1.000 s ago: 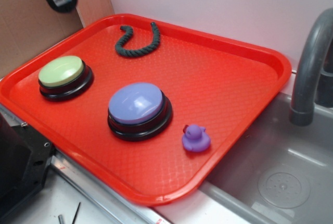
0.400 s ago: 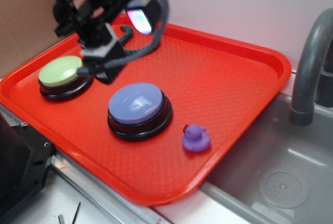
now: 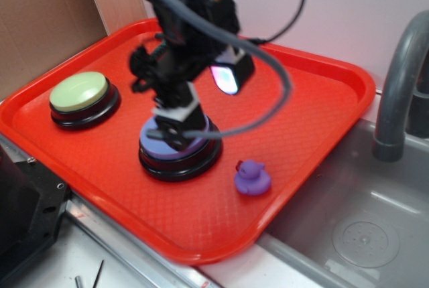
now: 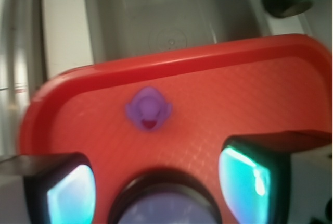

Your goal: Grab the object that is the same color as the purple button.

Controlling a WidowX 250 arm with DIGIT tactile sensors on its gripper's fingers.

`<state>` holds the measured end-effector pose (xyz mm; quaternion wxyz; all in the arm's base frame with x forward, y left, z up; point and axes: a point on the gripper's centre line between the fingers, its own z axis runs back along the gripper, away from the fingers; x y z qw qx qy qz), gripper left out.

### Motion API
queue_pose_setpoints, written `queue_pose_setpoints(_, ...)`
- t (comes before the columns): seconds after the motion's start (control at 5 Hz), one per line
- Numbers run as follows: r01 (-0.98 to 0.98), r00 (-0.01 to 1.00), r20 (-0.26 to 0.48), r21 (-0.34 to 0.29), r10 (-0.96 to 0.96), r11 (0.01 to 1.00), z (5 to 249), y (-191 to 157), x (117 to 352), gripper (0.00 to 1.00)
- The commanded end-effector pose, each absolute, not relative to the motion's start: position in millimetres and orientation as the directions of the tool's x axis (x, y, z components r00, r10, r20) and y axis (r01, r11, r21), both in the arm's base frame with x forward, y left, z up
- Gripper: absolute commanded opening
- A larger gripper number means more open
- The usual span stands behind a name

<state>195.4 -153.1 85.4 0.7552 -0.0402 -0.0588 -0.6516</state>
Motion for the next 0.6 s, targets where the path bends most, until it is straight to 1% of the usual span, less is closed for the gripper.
queue_pose_setpoints(0.0,0.997,0.082,0.110,0.004,-0.991,0.083,60.1,-178.9,192.5,1.00)
queue_pose_setpoints(0.2,0.998,0.063,0.081,-0.016,-0.995,0.061,46.6,-184.0,189.9,1.00)
queue_pose_setpoints(0.4,0.997,0.068,0.048,-0.032,-0.997,0.067,32.2,-185.2,188.6,1.00)
